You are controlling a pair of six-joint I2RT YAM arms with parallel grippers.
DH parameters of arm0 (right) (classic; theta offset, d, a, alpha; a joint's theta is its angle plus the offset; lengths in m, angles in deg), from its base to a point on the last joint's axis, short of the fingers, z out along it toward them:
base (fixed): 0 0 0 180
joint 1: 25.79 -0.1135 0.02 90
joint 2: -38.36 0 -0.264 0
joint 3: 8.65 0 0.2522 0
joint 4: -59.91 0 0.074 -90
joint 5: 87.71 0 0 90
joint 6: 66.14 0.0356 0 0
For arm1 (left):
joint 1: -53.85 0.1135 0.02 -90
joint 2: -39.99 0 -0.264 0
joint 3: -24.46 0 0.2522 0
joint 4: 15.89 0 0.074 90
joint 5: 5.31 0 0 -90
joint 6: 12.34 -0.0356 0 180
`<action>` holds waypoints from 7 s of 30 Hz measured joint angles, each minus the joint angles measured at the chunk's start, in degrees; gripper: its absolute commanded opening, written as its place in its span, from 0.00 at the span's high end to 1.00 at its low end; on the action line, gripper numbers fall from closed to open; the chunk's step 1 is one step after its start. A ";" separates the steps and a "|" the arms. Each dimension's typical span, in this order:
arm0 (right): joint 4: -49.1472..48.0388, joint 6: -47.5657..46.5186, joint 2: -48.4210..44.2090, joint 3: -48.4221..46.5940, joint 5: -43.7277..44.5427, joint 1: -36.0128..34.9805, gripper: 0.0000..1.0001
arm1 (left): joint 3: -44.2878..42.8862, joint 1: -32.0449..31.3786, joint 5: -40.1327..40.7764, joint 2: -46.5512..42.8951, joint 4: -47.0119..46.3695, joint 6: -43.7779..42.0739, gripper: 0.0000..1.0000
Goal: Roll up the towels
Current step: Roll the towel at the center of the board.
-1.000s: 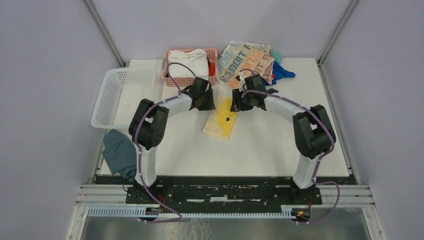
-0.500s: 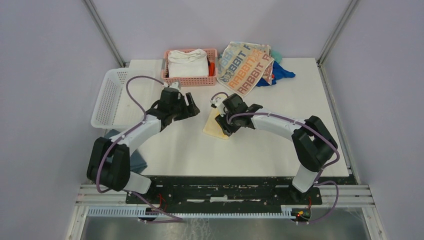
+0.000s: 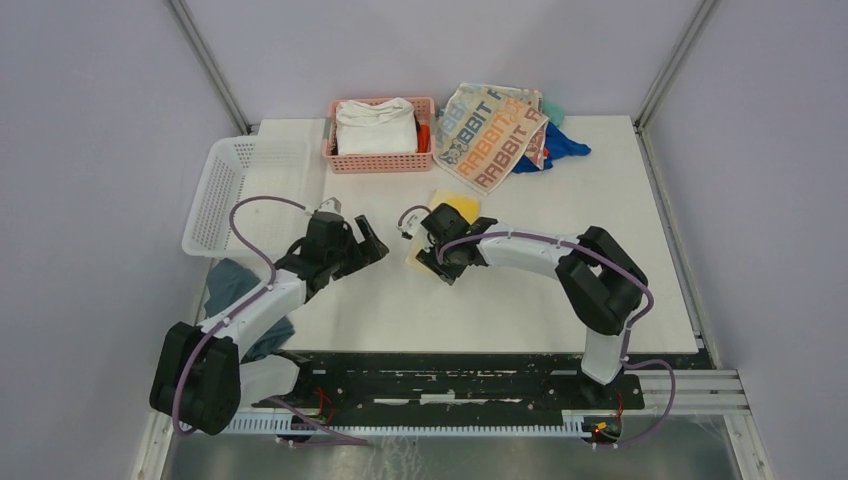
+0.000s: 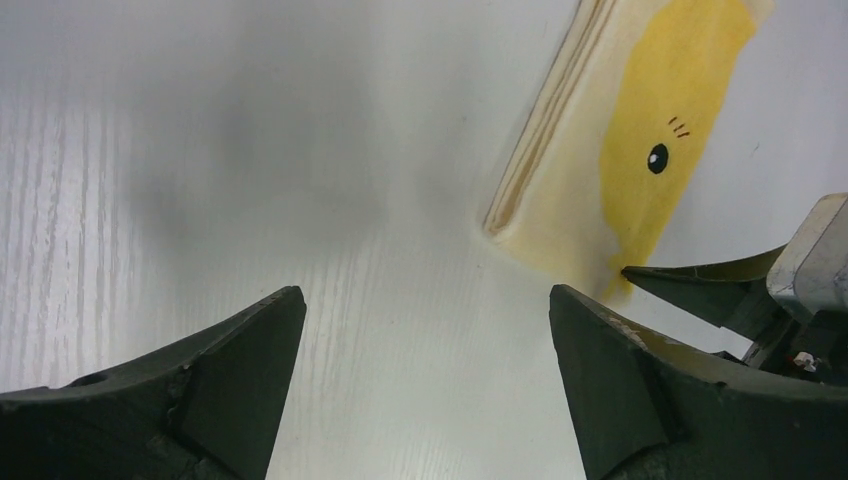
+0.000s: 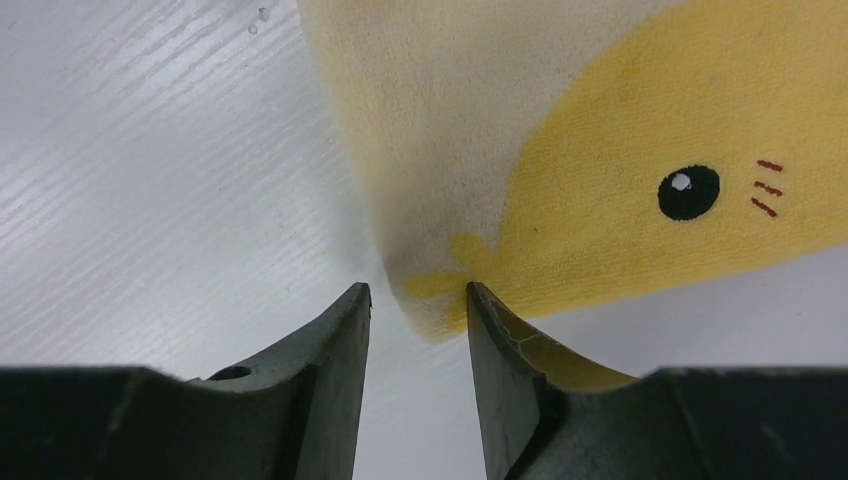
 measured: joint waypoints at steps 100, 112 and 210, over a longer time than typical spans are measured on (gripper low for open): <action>-14.56 6.16 -1.14 7.93 -3.65 -7.02 0.99 | -2.05 -6.43 -1.05 18.43 -1.53 34.60 0.64; -15.19 17.55 2.21 4.39 -35.08 5.81 0.99 | 6.25 -1.36 0.42 3.28 -2.69 32.46 0.36; -19.63 25.05 8.31 2.54 -39.56 13.64 0.99 | 4.57 0.39 -13.88 23.54 -26.23 30.53 0.45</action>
